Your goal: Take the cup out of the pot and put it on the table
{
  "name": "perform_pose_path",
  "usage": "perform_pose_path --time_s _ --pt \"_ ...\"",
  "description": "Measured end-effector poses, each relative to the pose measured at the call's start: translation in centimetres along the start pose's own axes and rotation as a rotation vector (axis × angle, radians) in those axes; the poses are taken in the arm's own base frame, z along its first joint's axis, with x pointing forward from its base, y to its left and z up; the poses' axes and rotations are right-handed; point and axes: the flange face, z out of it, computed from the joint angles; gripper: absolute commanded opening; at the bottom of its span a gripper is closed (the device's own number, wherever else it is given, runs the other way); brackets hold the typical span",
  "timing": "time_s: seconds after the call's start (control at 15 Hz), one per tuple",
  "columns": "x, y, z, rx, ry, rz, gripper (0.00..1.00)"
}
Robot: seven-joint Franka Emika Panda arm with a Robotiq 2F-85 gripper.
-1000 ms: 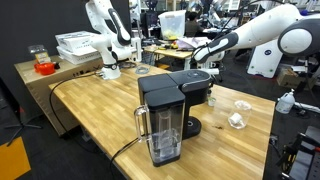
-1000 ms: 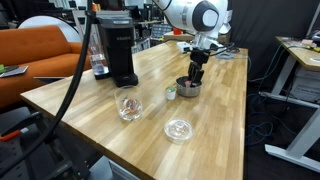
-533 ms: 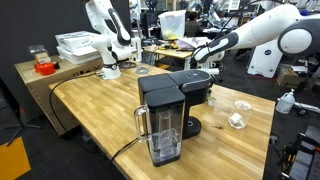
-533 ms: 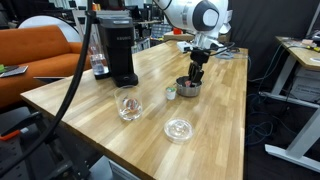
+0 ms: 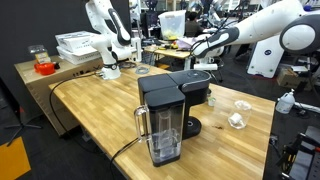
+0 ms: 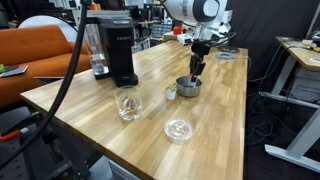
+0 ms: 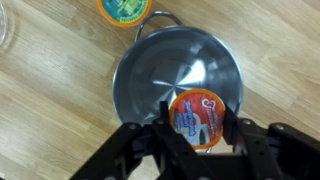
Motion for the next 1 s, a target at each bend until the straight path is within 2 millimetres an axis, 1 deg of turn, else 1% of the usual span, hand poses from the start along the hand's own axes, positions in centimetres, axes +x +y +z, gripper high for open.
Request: perform_pose_path --time_s 0.2,0.33,0.47,0.67,1.0 --pt "-1.6 -1.4 -0.6 0.000 -0.008 -0.025 0.24" --pt "-3.2 -2.3 -0.4 -0.010 -0.025 -0.043 0.24" --pt "-4.7 -2.7 -0.4 -0.024 -0.043 -0.056 0.24" --pt "-6.3 -2.2 -1.3 -0.039 -0.062 -0.059 0.24" --pt "-8.4 -0.3 -3.3 -0.052 -0.084 -0.049 0.24"
